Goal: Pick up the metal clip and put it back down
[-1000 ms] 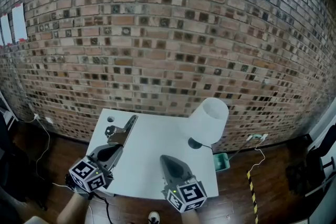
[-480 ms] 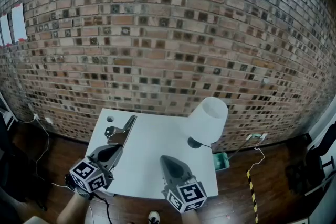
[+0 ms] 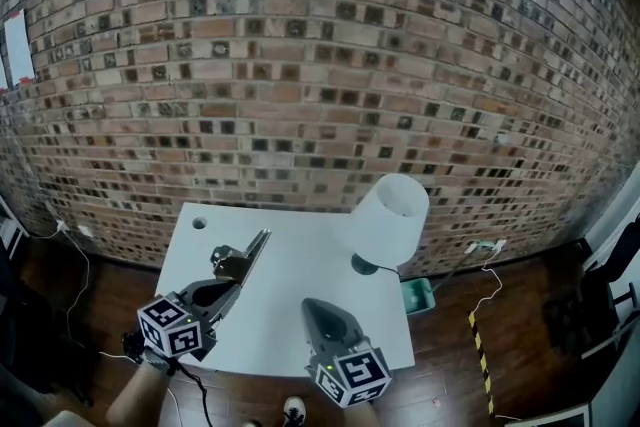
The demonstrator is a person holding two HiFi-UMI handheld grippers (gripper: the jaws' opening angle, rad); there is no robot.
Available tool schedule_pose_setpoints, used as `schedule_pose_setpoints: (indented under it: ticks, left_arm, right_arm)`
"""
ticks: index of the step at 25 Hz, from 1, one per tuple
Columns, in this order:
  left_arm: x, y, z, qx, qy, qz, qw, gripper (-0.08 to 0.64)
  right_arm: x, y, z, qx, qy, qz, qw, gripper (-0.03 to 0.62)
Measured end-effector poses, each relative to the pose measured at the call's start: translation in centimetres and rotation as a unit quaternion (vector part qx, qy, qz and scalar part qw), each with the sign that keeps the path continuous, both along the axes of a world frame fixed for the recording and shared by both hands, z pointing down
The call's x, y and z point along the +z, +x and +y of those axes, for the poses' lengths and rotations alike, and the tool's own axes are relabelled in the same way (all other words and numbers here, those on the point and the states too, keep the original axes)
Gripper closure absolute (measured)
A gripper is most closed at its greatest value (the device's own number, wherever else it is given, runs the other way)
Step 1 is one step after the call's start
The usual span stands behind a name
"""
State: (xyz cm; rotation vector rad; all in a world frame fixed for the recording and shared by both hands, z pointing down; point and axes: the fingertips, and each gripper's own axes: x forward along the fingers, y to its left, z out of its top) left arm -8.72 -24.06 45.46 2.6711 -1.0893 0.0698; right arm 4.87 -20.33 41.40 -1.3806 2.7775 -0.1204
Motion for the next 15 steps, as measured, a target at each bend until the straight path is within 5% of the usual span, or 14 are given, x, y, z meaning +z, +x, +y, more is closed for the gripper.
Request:
schedule_pose_setpoints:
  ticks: [6,12,15]
  left_arm:
    - [8.3,3.4,-1.0,0.095,-0.106,-0.068,0.9875,0.528]
    - [16.8,6.1,-1.8,0.139,-0.221,-0.136,0.9557,0.527]
    - [19.8,7.1,-2.7,0.153,-0.272,-0.126,0.9417,0.527]
  right_arm:
    - [1.9,1.4,-0.4,0.014,-0.018,0.003,1.0,0.607]
    - [3.9,3.1,-1.1,0.032,-0.038,0.003,0.999,0.607]
    - [4.8,3.9,-1.7,0.034,-0.048,0.004,0.998,0.607]
